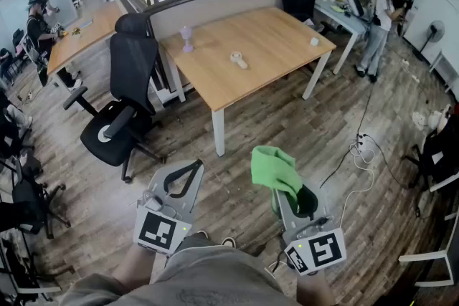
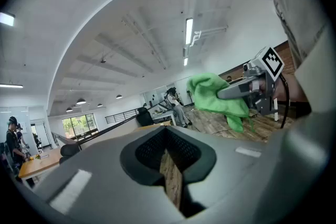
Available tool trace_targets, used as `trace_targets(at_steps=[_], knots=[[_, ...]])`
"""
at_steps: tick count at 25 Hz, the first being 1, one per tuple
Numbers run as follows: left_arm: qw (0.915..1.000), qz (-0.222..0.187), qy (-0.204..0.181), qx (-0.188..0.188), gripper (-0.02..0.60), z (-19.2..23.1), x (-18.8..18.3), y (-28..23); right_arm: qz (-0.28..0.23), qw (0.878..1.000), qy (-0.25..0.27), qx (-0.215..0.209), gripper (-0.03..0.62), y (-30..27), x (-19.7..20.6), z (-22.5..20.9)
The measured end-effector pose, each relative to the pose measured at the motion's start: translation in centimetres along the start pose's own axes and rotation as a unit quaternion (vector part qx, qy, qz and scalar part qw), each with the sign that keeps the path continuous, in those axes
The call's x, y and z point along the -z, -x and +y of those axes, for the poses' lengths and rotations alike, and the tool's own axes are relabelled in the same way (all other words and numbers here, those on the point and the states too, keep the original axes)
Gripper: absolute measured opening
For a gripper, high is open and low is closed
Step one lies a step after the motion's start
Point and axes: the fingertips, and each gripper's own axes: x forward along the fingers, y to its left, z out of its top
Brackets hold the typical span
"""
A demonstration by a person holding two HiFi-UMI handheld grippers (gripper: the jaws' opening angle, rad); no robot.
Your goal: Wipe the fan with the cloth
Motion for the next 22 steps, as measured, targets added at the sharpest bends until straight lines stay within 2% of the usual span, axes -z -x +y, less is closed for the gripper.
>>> trace_targets(at_steps=[11,13,15,16,17,18,20,22], knots=[[0.9999,0.005,0.005,0.009,0.002,-0.9,0.2,-1.3,0.010,1.000,-0.010,0.006,0.100,-0.3,0.9,-1.4],[0.9995,0.012,0.029,0.002,0.002,-0.6,0.4,-1.5,0.009,1.000,-0.008,0.005,0.100,-0.4,0.8,-1.6],[0.9972,0.017,0.072,-0.013,0.003,0.4,0.9,-1.7,0.007,1.000,-0.008,0.004,0.100,-0.5,0.8,-1.8],[0.9962,0.014,0.083,-0.020,0.021,1.0,1.1,-1.7,0.006,1.000,-0.008,0.005,0.100,-0.6,0.8,-1.9],[0.9958,0.012,0.086,-0.030,0.168,1.5,1.2,-1.8,0.006,1.000,-0.009,0.005,0.100,-0.6,0.8,-2.0],[0.9956,0.010,0.083,-0.042,0.270,1.9,1.1,-1.8,0.007,1.000,-0.011,0.006,0.100,-0.6,0.8,-2.1],[0.9951,0.003,0.075,-0.064,0.337,2.6,0.6,-1.7,0.008,1.000,-0.014,0.006,0.100,-0.6,0.9,-2.3],[0.9943,-0.005,0.077,-0.073,0.367,3.1,0.2,-1.8,0.009,1.000,-0.016,0.008,0.100,-0.7,1.0,-2.6]])
